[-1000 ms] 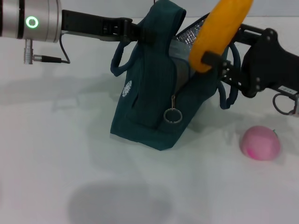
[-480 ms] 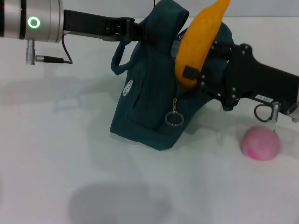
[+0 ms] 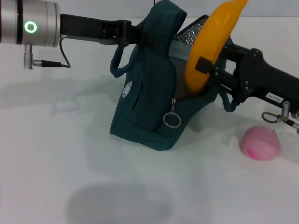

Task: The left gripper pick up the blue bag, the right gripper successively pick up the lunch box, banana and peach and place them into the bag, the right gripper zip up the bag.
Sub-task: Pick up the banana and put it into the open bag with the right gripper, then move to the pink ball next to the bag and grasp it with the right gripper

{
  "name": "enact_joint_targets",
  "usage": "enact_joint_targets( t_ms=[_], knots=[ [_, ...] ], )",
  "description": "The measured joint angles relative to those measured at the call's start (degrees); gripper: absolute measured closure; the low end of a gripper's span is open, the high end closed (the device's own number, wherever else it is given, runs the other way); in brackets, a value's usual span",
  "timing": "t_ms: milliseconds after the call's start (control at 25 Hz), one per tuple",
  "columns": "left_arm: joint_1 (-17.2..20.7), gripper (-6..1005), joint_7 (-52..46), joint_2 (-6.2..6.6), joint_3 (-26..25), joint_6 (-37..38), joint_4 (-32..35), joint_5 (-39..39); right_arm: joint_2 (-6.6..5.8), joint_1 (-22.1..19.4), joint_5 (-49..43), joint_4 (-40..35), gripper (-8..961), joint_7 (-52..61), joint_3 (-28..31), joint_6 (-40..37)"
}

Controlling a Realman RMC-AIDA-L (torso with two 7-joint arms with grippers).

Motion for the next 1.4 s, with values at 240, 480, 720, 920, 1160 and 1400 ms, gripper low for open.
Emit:
enact_joint_targets(
  t_ms=[240,480,720,920,1160,1400],
  knots=[
    [0.13,946,0.08,0.14,0.09,0.09,0.0,-0.26,-0.16,1.1,-0.29,-0.68,513,8.24,-3.48,5.1],
    [0.16,946,0.15,0.1,0.15,0.24,0.0,-0.29,-0.41,2.54,-0.49,-2.0,513,13.73,-7.32,7.42],
    [0.39,946,0.25,0.12,-0.09,0.85,0.0,-0.3,-0.57,0.82,-0.63,-3.95,513,14.94,-7.65,8.2],
    [0.42,946,0.25,0.16,-0.11,0.88,0.0,-0.36,-1.02,-2.09,-0.68,-7.29,350,16.36,-7.53,8.38],
    [0.48,946,0.37,0.33,-0.11,0.89,0.0,-0.38,-2.67,-10.11,-0.62,-14.25,157,16.03,-1.25,1.42],
    [1.27,946,0.49,0.46,-0.14,0.83,0.01,-0.39,-7.38,-18.79,-3.42,-20.17,165,11.27,7.09,-11.57]
  ],
)
